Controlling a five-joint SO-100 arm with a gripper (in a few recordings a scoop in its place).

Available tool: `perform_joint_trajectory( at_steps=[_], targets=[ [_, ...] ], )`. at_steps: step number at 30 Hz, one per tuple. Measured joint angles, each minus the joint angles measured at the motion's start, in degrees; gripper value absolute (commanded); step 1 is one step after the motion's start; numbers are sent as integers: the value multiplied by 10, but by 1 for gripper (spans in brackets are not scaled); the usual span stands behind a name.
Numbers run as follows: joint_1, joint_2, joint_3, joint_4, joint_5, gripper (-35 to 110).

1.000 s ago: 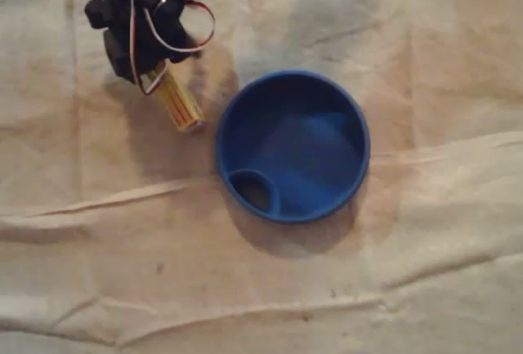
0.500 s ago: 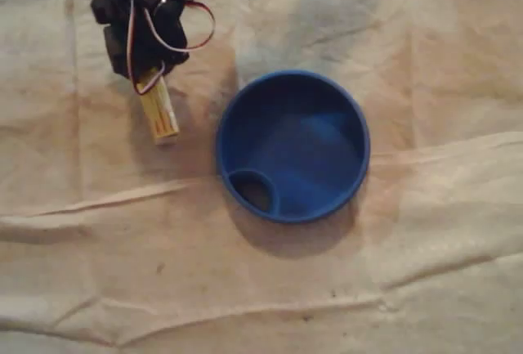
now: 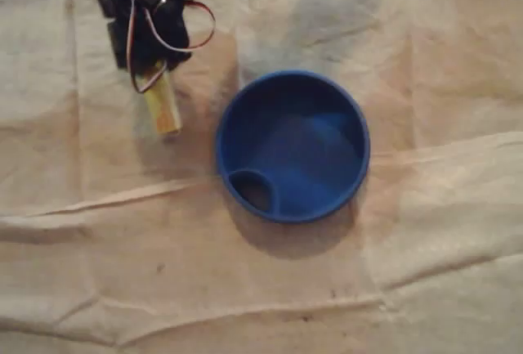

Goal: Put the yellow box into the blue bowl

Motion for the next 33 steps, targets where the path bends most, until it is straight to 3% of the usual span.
perform_joint_trajectory(
  at_steps=[6,14,33],
  targets=[
    [-1,62,0,86,41,0],
    [-11,133,0,107,146,0],
    [-184,228,0,145,582,0]
  ],
)
